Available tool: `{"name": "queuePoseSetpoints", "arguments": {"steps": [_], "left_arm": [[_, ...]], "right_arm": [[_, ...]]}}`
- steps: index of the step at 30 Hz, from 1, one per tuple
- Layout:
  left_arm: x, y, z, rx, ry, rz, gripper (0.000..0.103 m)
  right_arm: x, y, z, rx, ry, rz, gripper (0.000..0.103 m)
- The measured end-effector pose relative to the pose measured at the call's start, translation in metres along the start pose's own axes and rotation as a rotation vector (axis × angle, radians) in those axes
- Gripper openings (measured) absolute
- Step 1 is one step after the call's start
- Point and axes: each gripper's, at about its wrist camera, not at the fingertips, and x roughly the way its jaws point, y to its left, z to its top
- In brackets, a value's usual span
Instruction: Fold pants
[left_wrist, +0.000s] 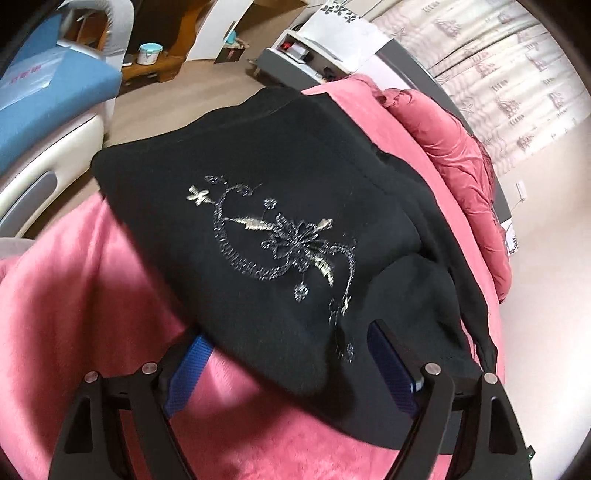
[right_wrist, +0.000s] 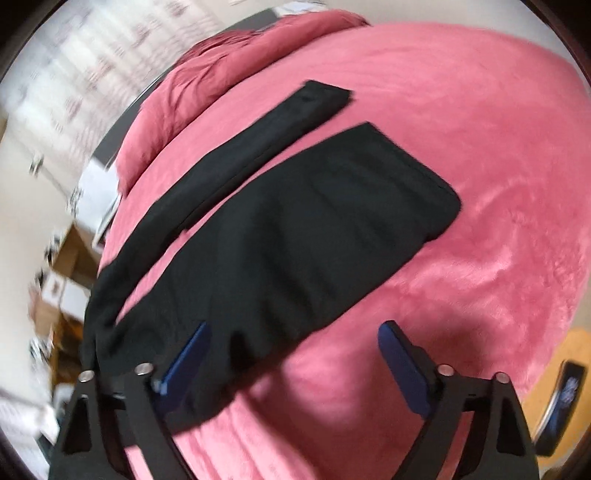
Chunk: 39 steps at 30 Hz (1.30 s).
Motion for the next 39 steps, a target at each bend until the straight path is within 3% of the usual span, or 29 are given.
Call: {"name": "queuePoseSetpoints", "arguments": {"steps": [6,10,14,15,17,20,21,23,24,25,28,31,35,39], "left_arm": [[-0.002,0.016,0.006,-0.108,-0.04,-0.1,0.086],[-0.002,0.02,0.012,-0.158,-0.069,-0.124,0.085],[0.001,0.028,0.021,-0.229,-0.125,-0.141,0.085],[0.002,0.029,0.023,-0.241,-0.132,-0.141,0.085],[0.007,0.027,0.028,-0.237,-0.135,-0.123,0.085],[0.014,0.02,0.035,-0.207,-0.12,-0.071,0.083],[0.016,0.018,0.037,-0.205,-0.11,-0.052,0.079],[0.017,0.014,0.041,-0.193,-0.094,0.004,0.062],[0.015,0.016,0.04,-0.192,-0.092,0.029,0.038],[0.015,0.018,0.041,-0.195,-0.083,0.043,0.021],[0.013,0.032,0.041,-0.22,-0.058,-0.013,0.011],[0.001,0.029,0.04,-0.191,-0.066,-0.032,0.008],[-0.027,0.006,0.035,-0.047,-0.095,-0.081,0.007],[-0.053,-0.009,0.022,0.029,-0.106,-0.113,0.007]], "right_arm": [[0.015,-0.031,0.015,0.172,-0.022,0.075,0.074],[0.023,-0.041,0.025,0.239,-0.052,0.086,0.054],[0.03,-0.048,0.031,0.283,-0.055,0.102,0.043],[0.03,-0.051,0.033,0.281,-0.053,0.101,0.04],[0.032,-0.052,0.035,0.262,-0.039,0.078,0.023],[0.033,-0.055,0.041,0.276,-0.031,0.083,0.017],[0.034,-0.057,0.045,0.283,-0.034,0.085,0.016],[0.029,-0.059,0.05,0.294,-0.053,0.069,0.013],[0.026,-0.06,0.052,0.295,-0.062,0.058,0.013],[0.021,-0.062,0.053,0.293,-0.071,0.051,0.012],[0.009,-0.065,0.062,0.27,-0.092,0.03,0.012],[-0.002,-0.062,0.067,0.221,-0.099,-0.007,0.011],[-0.024,-0.066,0.073,0.209,-0.149,-0.042,0.011],[-0.045,-0.081,0.077,0.232,-0.187,-0.056,0.011]]}}
